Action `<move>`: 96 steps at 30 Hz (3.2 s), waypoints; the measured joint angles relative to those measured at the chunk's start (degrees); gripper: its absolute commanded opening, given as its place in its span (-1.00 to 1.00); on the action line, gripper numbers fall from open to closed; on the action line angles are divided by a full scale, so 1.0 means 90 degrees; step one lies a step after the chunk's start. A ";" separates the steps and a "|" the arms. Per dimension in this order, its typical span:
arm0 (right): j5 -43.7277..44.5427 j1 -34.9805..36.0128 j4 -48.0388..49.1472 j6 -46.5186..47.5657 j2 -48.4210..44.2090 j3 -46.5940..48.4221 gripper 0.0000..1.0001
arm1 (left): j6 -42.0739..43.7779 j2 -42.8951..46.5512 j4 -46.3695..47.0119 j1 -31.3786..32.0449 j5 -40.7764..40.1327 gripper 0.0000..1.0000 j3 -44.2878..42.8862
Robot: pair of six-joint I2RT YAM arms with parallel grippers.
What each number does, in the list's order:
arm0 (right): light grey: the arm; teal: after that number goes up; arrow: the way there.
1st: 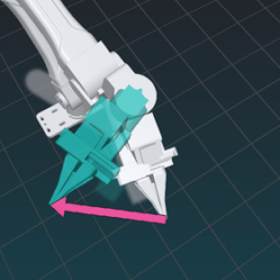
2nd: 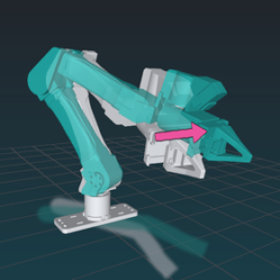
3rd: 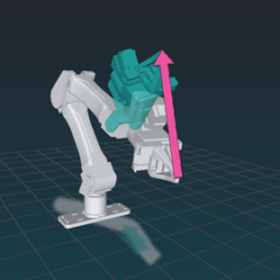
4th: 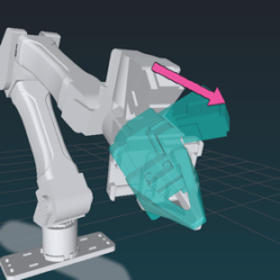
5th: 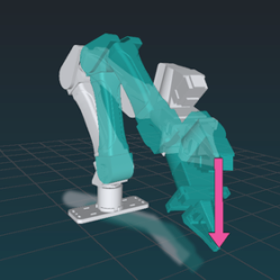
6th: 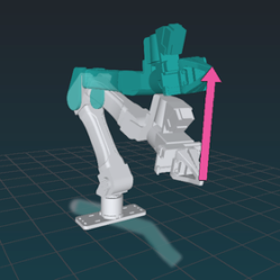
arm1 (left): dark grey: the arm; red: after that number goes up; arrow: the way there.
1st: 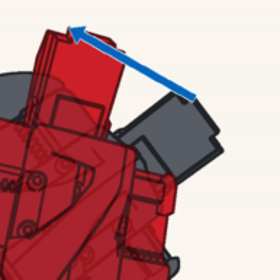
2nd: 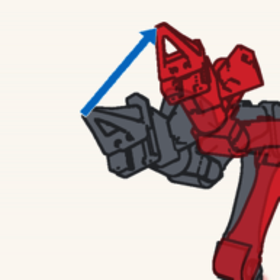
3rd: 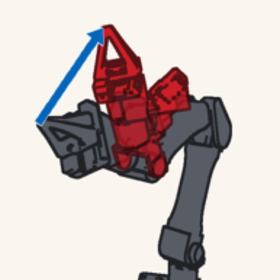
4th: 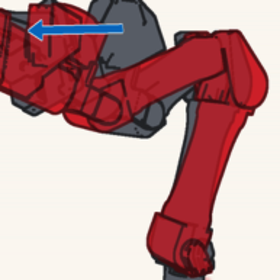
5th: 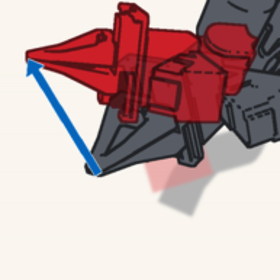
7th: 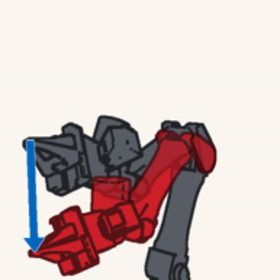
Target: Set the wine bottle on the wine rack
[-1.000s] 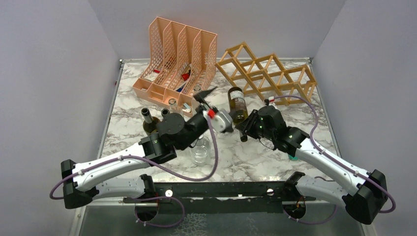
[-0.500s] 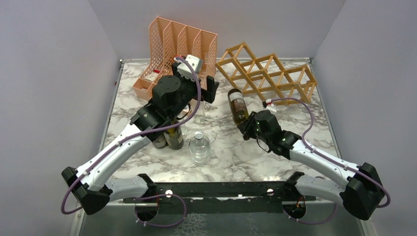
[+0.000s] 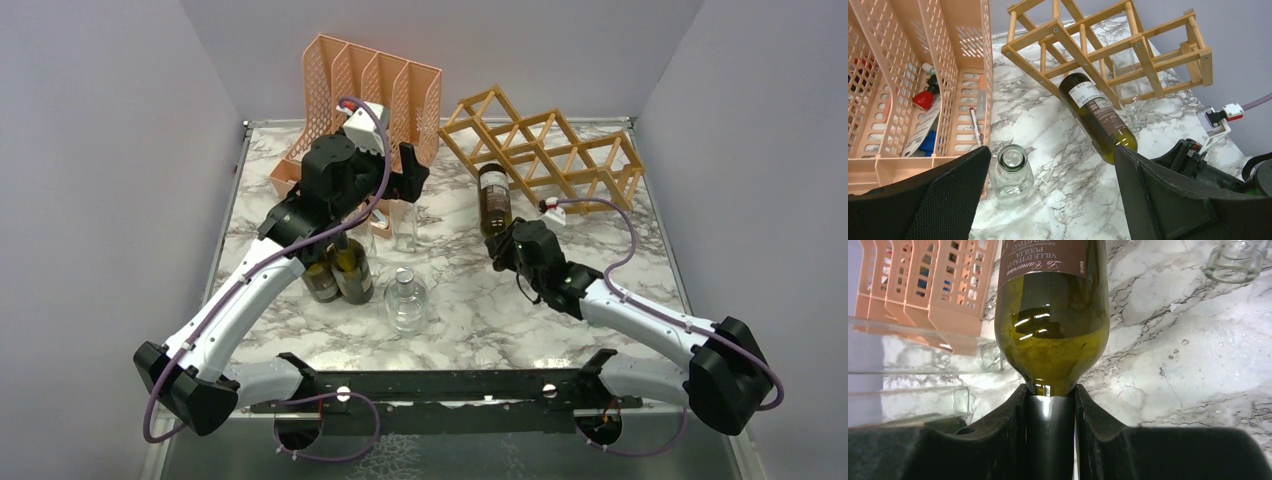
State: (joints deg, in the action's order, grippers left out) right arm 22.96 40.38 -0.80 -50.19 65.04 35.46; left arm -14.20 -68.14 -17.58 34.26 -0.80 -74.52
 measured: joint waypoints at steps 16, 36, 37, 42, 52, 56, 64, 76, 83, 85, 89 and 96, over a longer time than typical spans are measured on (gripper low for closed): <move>0.0663 0.0000 0.0253 -0.0474 0.1039 0.0503 -0.98 | -0.0136 -0.0102 -0.0376 -0.0488 0.0449 0.98 -0.0403; 0.1991 0.0000 0.1243 -0.0454 0.3308 0.1673 -0.98 | -0.0061 -0.0347 -0.1015 -0.0648 0.0512 0.98 -0.1214; 0.2045 0.0000 0.1275 -0.0442 0.3381 0.1712 -0.98 | -0.0056 -0.0364 -0.1022 -0.0648 0.0510 0.98 -0.1231; 0.2341 0.0000 0.1294 -0.0430 0.3781 0.2047 -0.98 | -0.0015 -0.0372 -0.1122 -0.0682 0.0488 0.98 -0.1234; 0.2871 0.0000 0.0770 -0.0532 0.4556 0.3024 -0.98 | 0.0034 -0.0372 -0.1309 -0.0716 0.0435 0.98 -0.1258; 0.3041 -0.0002 0.0442 -0.0753 0.4804 0.3407 -0.98 | 0.0039 -0.0372 -0.1328 -0.0724 0.0415 0.98 -0.1258; 0.3235 -0.0010 -0.0068 -0.1333 0.5107 0.3866 -0.98 | 0.0068 -0.0372 -0.1396 -0.0731 0.0318 0.98 -0.1258; 0.3946 0.0005 -0.0240 -0.1416 0.5163 0.3881 -0.98 | 0.0087 -0.0372 -0.1452 -0.0760 0.0301 0.98 -0.1258; 0.4158 -0.0019 -0.0206 -0.1418 0.5479 0.4027 -0.98 | 0.0087 -0.0372 -0.1528 -0.0765 0.0299 0.98 -0.1258; 0.4153 -0.0063 -0.0204 -0.1418 0.5513 0.4070 -0.97 | 0.0090 -0.0372 -0.1545 -0.0767 0.0299 0.98 -0.1258; 0.4039 -0.0226 -0.0160 -0.1358 0.5515 0.4119 -0.95 | 0.0109 -0.0369 -0.1569 -0.0772 0.0296 0.98 -0.1258; 0.3609 -0.0699 0.0474 -0.0644 0.5510 0.4075 -0.66 | 0.0131 -0.0369 -0.1639 -0.0789 0.0296 0.98 -0.1258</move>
State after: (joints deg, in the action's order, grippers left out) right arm 55.44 34.09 3.46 -55.99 114.63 72.14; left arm -13.02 -71.46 -32.34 27.16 1.87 -85.84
